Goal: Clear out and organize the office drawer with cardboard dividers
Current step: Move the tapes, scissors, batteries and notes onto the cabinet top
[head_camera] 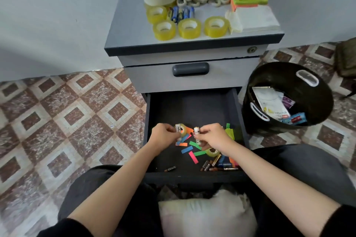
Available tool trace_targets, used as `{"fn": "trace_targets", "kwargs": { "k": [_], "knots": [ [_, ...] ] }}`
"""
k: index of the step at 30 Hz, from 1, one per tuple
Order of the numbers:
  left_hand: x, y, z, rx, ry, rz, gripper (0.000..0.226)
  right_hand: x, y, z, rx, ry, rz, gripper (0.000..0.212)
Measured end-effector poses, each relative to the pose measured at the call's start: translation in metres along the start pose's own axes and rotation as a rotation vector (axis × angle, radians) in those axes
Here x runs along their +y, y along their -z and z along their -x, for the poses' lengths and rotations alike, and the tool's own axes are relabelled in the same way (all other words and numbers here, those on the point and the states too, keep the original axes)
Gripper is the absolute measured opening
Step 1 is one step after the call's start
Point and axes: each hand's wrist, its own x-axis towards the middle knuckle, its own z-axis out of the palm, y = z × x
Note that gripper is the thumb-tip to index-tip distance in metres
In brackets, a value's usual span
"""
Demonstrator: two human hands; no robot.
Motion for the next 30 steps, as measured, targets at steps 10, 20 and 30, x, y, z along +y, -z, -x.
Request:
{"fn": "trace_targets", "kwargs": {
  "k": [10, 20, 30],
  "knots": [
    [0.081, 0.034, 0.043, 0.013, -0.243, 0.064, 0.014, -0.08, 0.057, 0.042, 0.114, 0.193, -0.256, 0.022],
    [0.18, 0.078, 0.057, 0.082, -0.443, 0.224, 0.03, -0.141, 0.125, 0.054, 0.201, 0.363, -0.254, 0.016],
    [0.282, 0.111, -0.008, 0.217, -0.413, -0.062, 0.027, -0.157, 0.183, 0.035, 0.221, 0.415, -0.29, 0.017]
  ]
}}
